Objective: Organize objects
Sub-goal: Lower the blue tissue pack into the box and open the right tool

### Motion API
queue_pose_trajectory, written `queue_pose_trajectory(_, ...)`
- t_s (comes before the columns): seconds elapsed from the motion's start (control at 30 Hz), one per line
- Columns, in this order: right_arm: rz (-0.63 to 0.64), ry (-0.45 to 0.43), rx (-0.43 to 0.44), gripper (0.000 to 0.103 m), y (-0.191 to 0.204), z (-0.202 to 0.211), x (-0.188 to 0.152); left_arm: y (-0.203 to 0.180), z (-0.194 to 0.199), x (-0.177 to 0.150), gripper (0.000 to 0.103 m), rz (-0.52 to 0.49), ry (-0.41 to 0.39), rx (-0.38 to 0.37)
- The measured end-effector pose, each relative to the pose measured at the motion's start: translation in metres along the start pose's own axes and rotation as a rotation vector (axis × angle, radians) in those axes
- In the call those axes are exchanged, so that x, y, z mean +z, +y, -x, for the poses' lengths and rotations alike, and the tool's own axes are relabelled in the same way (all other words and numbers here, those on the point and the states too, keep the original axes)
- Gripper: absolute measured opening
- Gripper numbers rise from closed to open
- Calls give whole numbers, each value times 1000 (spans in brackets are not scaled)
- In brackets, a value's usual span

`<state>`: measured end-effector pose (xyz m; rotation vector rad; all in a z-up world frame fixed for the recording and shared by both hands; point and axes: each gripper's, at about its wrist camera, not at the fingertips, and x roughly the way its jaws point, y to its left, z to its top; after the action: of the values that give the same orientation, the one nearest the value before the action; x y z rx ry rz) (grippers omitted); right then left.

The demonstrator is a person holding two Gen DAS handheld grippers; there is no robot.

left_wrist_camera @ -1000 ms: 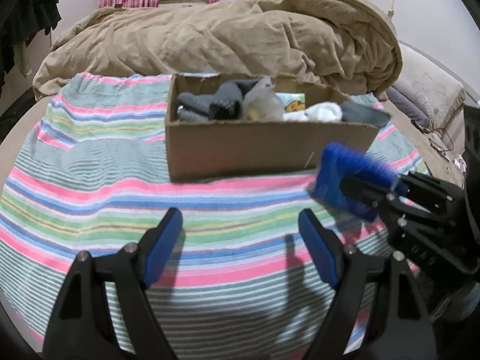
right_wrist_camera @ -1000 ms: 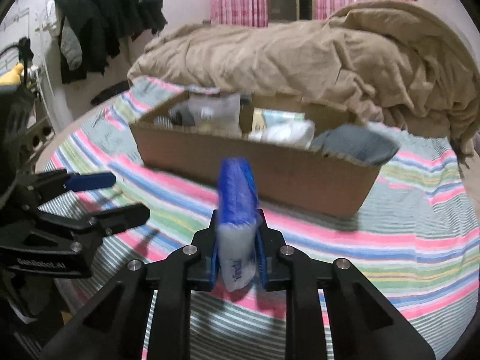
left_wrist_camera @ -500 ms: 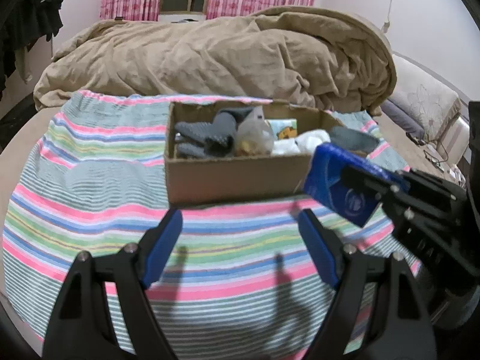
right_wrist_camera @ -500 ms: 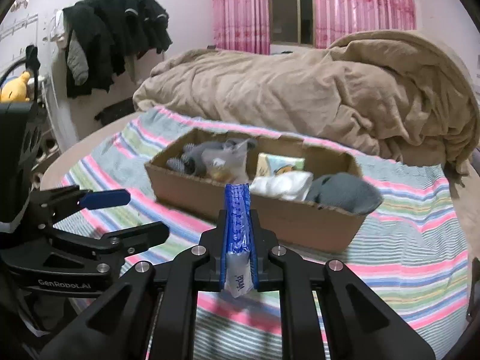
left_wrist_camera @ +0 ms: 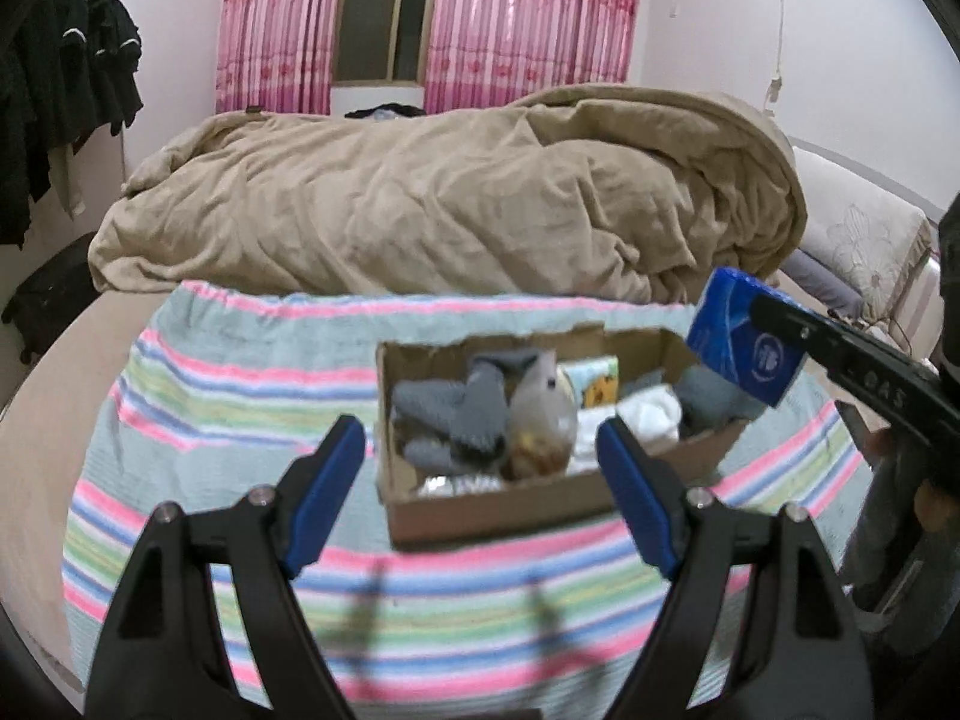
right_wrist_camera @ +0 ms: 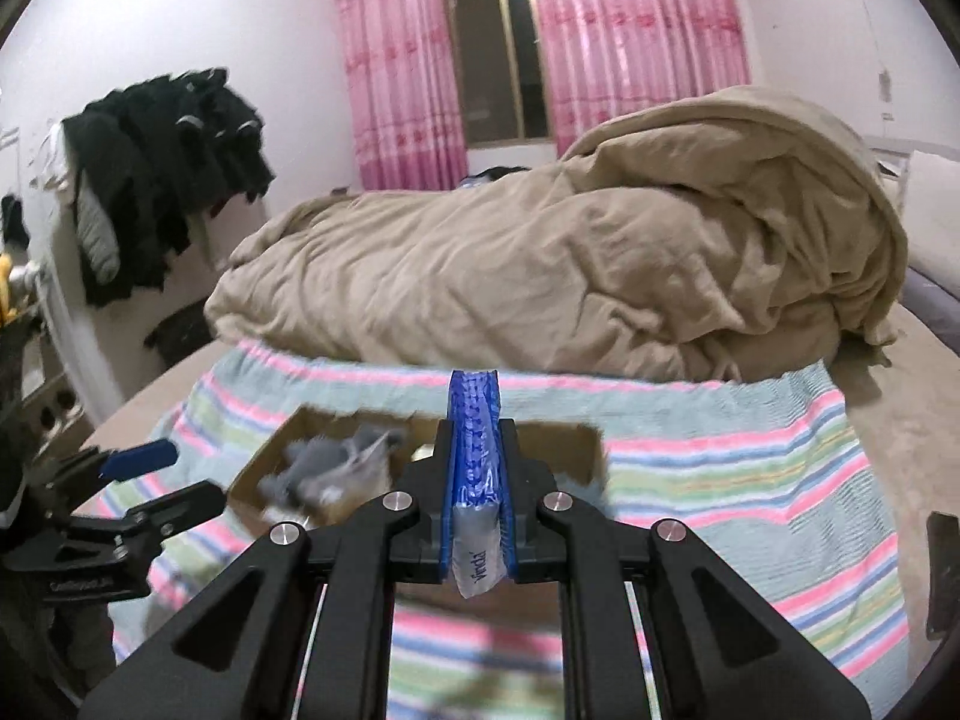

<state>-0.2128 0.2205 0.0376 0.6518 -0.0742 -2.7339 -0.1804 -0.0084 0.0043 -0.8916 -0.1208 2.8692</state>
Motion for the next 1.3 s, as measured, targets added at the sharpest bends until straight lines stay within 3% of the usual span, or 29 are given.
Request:
queue_pose_trajectory(0.33, -40, 36, -33, 13, -14, -42, 12, -2, -27, 30, 81, -15, 32, -49)
queue_pose_trajectory(0.5, -74, 121, -26, 13, -17, -71, 4, 4, -49, 28, 81, 23, 90, -76)
queue_pose_trajectory(0.73, -102, 205, -43, 13, -22, -93, -9, 6, -78, 11, 81, 16, 161, -41)
queue_pose_trajectory(0.9, -110, 271, -69, 13, -27, -109, -27, 10, -81, 6, 81, 20, 165, -42)
queue_pose_trajectory(1.1, -69, 267, -104, 13, -25, -111, -33, 9, -77, 5, 81, 9, 152, -44)
queue_pose_trajectory(1.23, -65, 269, -110, 18, -24, -112, -35, 11, -73, 6, 81, 16, 144, -40)
queue_pose_trajectory(1.3, -70, 266, -104, 26, -24, -113, -36, 12, -69, 7, 81, 24, 139, -38)
